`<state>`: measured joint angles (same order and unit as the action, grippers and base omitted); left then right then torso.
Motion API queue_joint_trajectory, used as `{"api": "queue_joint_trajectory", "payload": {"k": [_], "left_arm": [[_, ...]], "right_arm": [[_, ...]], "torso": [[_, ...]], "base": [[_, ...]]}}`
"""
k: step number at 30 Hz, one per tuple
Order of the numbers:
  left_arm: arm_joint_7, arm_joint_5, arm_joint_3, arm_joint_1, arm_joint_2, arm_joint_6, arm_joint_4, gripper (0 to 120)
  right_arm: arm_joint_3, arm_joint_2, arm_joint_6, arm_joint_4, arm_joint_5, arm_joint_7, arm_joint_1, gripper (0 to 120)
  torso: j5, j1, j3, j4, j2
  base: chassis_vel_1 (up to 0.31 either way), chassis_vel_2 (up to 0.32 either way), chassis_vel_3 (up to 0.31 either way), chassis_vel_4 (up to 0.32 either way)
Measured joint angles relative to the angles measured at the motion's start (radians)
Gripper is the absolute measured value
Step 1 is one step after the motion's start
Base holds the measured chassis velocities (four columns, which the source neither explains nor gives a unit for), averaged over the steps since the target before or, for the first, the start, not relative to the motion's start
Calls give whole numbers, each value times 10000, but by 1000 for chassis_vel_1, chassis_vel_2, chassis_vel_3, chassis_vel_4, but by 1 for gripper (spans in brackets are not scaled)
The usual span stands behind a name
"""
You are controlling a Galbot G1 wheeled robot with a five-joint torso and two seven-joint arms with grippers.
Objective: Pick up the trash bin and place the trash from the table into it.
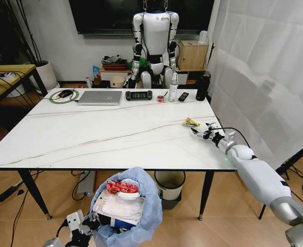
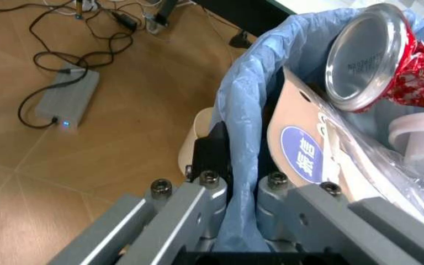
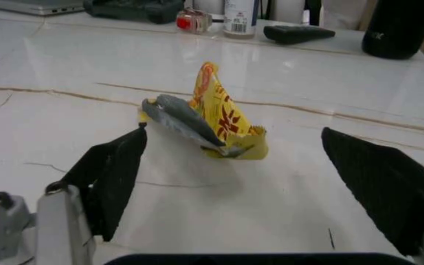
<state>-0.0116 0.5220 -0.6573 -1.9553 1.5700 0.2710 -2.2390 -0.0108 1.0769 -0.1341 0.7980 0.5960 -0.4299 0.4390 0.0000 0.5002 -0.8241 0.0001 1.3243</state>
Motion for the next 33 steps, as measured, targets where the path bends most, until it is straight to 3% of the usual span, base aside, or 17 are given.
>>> {"api": "queue_joint_trajectory", "payload": {"k": [4, 16, 19, 22, 25, 33], "left_arm": [[-9, 4, -3, -10, -5, -10, -3, 0], [-14, 40, -6, 10, -36, -18, 7, 0], [-15, 41, -9, 10, -39, -18, 16, 0], [-14, 46, -16, 6, -37, -21, 17, 0], [-14, 48, -23, 9, -34, -22, 17, 0], [-14, 55, -29, 22, -29, -22, 17, 0]], "right_arm": [[-21, 161, 0, -158, -3, -37, -128, 75], [-2, 129, 45, -21, 15, -150, -116, 27], [0, 128, 50, 11, 21, -170, -96, 22], [-5, 136, 58, 48, 26, -238, -76, 5], [-21, 154, 68, 55, 26, -275, -68, 0], [-39, 183, 99, 91, 28, -341, -38, 0]], "torso": [[1, 1, 0, 0, 0], [0, 0, 1, -2, 2], [0, 0, 0, -2, 2], [0, 0, 0, -1, 2], [0, 0, 0, -2, 2], [0, 0, 0, -2, 2]], "base": [[0, 0, 0, 0], [0, 0, 0, 0], [0, 0, 0, 0], [0, 0, 0, 0], [0, 0, 0, 0], [0, 0, 0, 0]]}}
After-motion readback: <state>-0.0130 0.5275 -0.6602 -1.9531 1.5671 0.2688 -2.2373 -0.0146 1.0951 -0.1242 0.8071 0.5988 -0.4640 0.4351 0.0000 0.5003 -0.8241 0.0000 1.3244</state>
